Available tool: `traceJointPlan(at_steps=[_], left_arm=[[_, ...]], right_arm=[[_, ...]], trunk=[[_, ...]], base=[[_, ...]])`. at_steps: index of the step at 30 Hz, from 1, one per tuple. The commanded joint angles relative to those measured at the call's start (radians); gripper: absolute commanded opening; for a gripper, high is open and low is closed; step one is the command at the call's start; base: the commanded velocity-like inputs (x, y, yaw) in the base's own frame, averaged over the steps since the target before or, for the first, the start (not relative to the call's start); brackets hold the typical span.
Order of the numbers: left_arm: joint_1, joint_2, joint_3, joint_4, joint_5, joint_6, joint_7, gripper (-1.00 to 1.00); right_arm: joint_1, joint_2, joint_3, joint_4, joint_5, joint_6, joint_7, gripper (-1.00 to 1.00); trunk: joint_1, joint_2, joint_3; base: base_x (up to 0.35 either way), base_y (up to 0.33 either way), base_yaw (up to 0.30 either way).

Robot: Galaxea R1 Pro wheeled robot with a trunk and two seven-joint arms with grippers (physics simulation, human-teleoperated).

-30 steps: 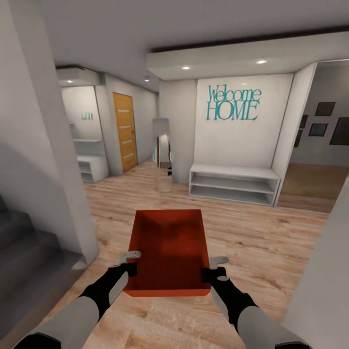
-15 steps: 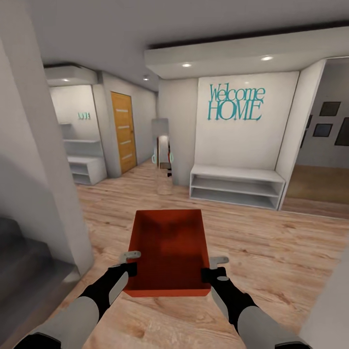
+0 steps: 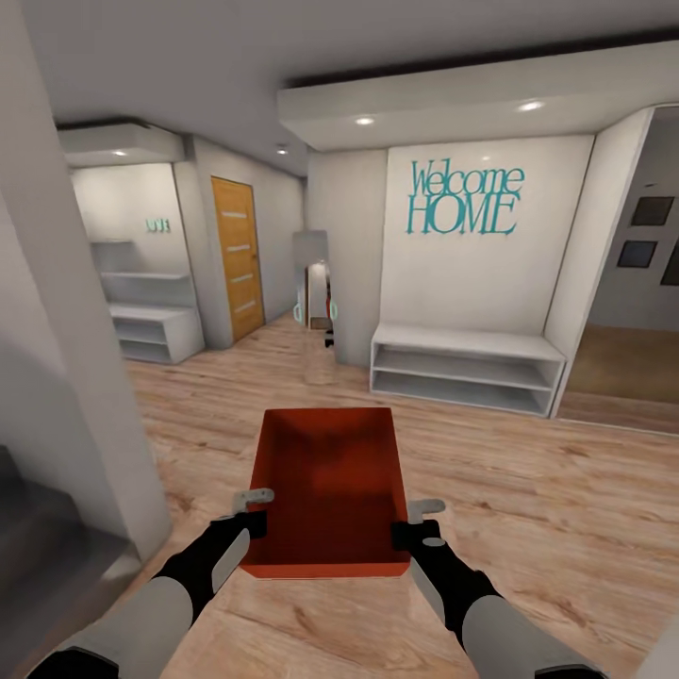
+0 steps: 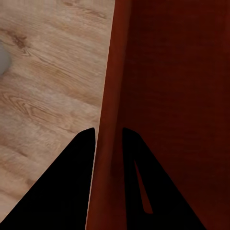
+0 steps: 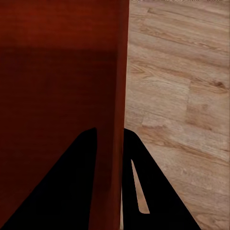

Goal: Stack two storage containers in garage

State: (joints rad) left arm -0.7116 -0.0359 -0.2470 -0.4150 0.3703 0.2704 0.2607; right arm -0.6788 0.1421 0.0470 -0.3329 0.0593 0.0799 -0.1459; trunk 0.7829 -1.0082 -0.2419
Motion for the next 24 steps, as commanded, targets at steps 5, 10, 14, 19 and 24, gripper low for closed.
traceJointPlan(at_steps=[5, 10, 14, 19, 24], left_arm=[[-0.002, 0.000, 0.020, -0.005, -0.019, 0.009, 0.015, -1.00], [-0.002, 0.000, 0.020, -0.005, -0.019, 0.009, 0.015, -1.00], [-0.002, 0.000, 0.019, -0.004, -0.019, 0.009, 0.015, -1.00], [-0.002, -0.001, 0.019, -0.004, -0.019, 0.009, 0.015, -1.00], [-0.002, -0.001, 0.019, -0.004, -0.019, 0.009, 0.015, -1.00]], right_arm=[[0.001, 0.004, 0.016, -0.002, -0.006, 0.008, 0.006, -1.00], [0.001, 0.004, 0.016, 0.000, -0.008, 0.010, 0.006, -1.00], [0.001, 0.004, 0.016, 0.000, -0.009, 0.013, 0.006, -1.00], [0.001, 0.004, 0.016, 0.000, -0.009, 0.014, 0.006, -1.00], [0.001, 0.005, 0.016, 0.000, -0.009, 0.013, 0.006, -1.00]], trunk=[[0.001, -0.001, -0.001], [0.001, -0.001, -0.001], [0.001, -0.001, -0.001], [0.001, -0.001, -0.001], [0.001, -0.001, -0.001]], base=[[0.322, 0.000, 0.000], [0.322, 0.000, 0.000], [0.322, 0.000, 0.078], [0.322, 0.000, 0.237], [0.322, 0.000, 0.264]])
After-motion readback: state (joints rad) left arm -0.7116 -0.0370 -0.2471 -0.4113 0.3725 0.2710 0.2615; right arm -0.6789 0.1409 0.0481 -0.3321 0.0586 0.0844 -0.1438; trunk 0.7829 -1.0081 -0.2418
